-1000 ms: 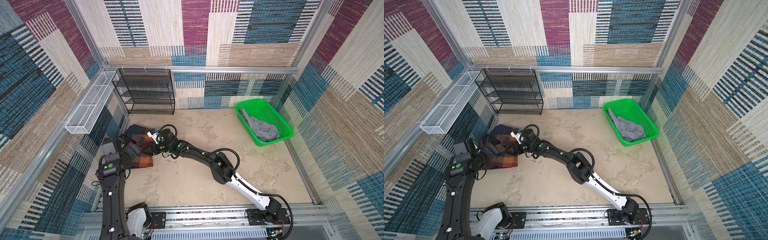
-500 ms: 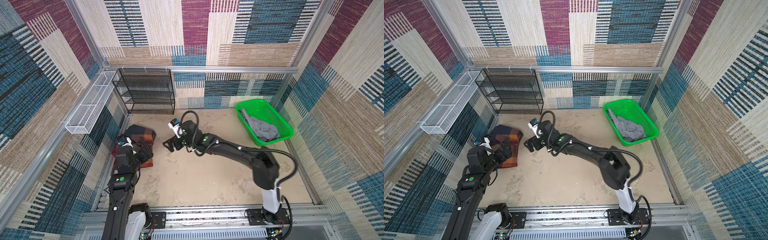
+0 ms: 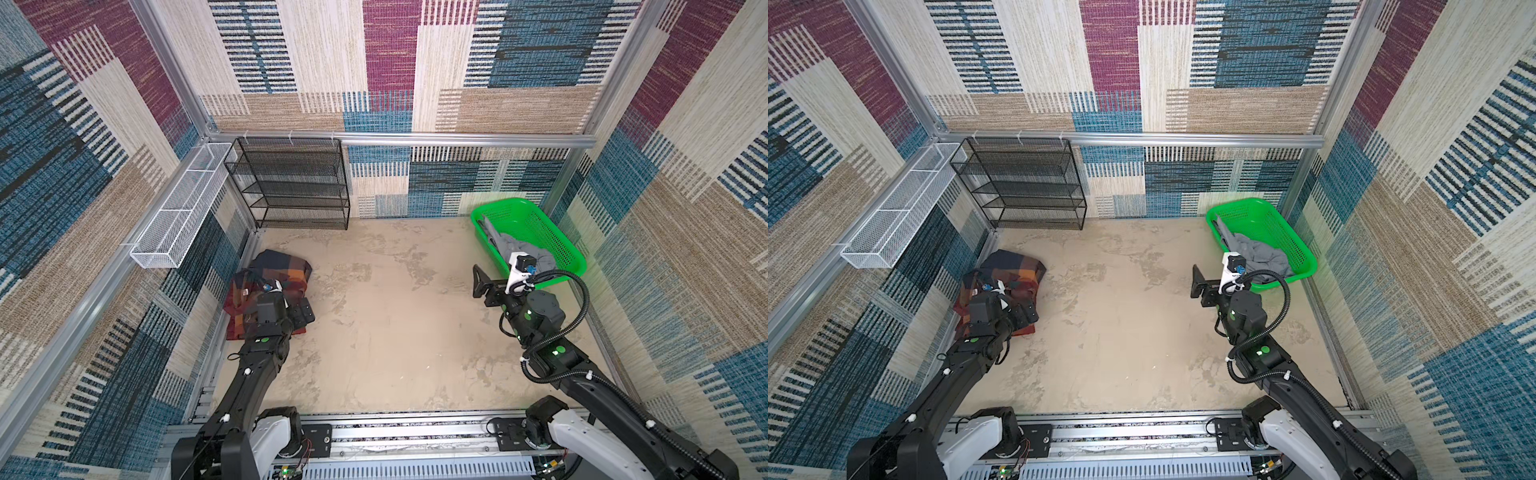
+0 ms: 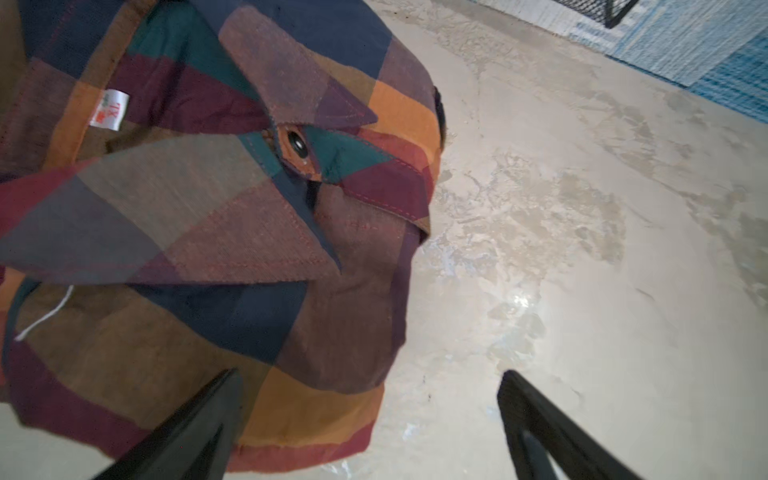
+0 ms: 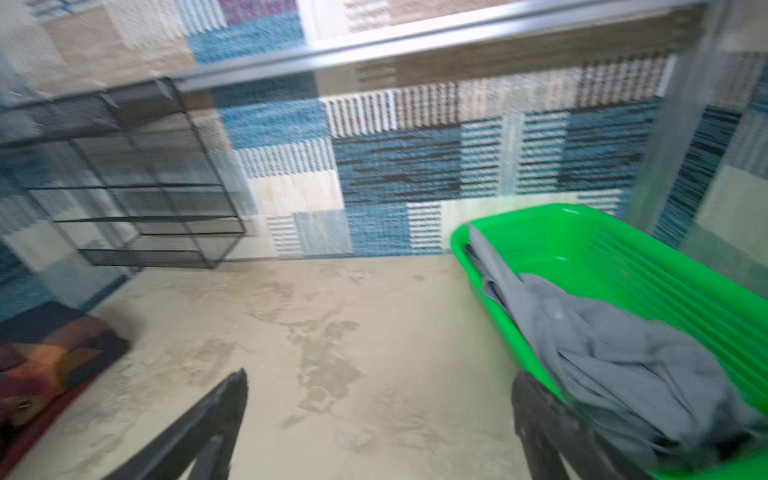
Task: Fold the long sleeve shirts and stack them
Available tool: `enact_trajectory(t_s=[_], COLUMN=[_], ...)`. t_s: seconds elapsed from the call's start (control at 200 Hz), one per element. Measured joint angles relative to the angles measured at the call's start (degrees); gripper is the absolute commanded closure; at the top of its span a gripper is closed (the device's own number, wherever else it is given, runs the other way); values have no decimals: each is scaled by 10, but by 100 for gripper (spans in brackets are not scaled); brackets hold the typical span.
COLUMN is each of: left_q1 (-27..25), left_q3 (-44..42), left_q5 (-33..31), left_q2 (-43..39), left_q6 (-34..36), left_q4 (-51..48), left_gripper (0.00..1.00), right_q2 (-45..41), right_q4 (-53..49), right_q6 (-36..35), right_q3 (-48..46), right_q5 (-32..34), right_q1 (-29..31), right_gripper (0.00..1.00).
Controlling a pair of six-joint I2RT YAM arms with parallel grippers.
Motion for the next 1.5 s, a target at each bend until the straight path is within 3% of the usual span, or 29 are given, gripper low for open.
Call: enact_trajectory(t_s=[0.12,0.25,0.486,0.651,0.967,1.072,1.262,1.497], left_q1=[0,0,0,0,38,42,25,10], left_q3=[-17,-41,-54,-47,-53,-61,-65,-91], left_q5=[-11,-17,-9,-11,-14,-7,14,15], left_q2=[17,38,105,141,158,153,136,128], left_q6=[18,36,53,63,76,74,68,64], left_q4=[48,107,213,270,334,341,347,376], left_gripper=[1,1,1,1,1,1,1,1], right_q2=[16,89,229,274,368,394,400,401], right_q4=[23,76,228,321,506,509,516,523], right_q6=[-1,-7,-18,3,-43,-59,-64,-67], right_q3=[-54,-56,-95,-133,-161,-135,-120,-125], right_q5=[29,46,118,127,46,-13,-64,-83], right_q1=[-45,-73,-100,-167,-184,-197,-215,-216], right_gripper=[0,0,0,0,0,0,0,0])
